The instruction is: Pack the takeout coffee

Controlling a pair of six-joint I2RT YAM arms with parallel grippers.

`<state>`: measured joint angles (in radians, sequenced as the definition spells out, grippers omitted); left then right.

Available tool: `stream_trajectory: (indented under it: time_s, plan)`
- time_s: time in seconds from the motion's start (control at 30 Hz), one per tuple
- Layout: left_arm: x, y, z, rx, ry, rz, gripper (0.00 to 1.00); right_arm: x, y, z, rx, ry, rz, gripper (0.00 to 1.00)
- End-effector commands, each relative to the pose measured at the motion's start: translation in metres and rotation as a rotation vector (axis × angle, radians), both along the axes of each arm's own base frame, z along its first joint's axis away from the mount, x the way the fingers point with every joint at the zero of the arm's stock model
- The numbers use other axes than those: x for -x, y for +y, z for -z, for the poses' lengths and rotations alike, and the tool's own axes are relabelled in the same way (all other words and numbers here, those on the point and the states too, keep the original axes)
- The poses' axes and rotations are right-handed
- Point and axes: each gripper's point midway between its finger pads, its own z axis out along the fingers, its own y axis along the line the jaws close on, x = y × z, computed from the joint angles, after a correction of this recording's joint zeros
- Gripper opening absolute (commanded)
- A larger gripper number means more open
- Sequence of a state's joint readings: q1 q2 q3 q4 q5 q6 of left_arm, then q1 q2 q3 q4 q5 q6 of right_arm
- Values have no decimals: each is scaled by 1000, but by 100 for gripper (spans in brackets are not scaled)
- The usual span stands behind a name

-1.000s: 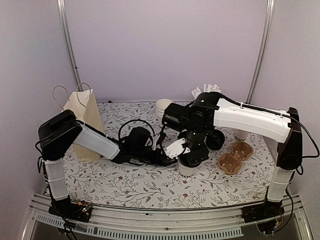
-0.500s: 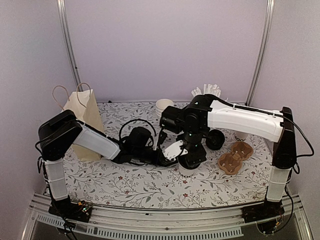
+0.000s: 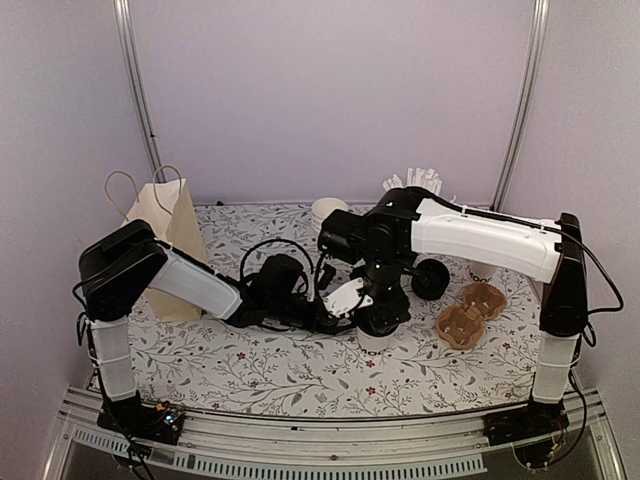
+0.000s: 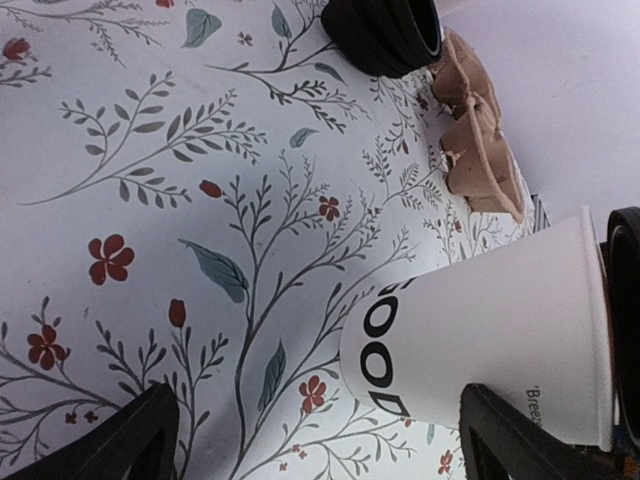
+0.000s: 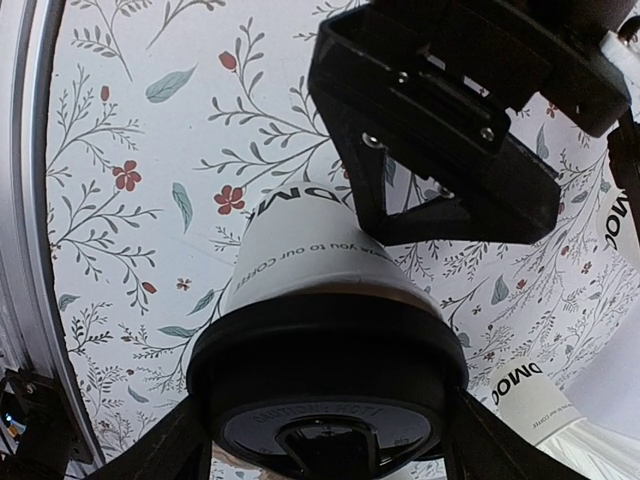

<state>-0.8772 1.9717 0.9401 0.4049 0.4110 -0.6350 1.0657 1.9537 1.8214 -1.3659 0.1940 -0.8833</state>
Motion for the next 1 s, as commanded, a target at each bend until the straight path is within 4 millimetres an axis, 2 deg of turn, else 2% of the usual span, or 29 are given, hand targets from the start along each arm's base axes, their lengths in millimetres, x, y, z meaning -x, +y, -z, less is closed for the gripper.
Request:
stream_trajectory:
  time_s: [0.0,0.47,0.53,0.6,0.7,0.8,0.9,0.97]
  plan:
    - [1,-7,-3,15,-23,24,100,-2,5,1,-10,17,-3,80]
    - [1,-4,-3,14,-21,12,100,-8,4,-8,-20,-24,10,85]
    - [-2,2,-2,-7,-19,-15,100,-9,3,-13,-25,-39,12,86]
    - [-13,18,0,-56,-15,-105,100,-8,0,-19,-35,-48,10,87]
    - [-23,39,-8,-86,-40,-193,100,-2,-8,-29,-58,-48,7,90]
    - [-31,52,-19,-133,-96,-239,100,2,-14,-40,-111,-20,28,91]
    - [-37,60,-42,-133,-184,-267,100,-1,-19,-53,-212,47,92,93]
    - [-36,61,-69,-82,-283,-265,100,-6,-21,-58,-304,115,136,93]
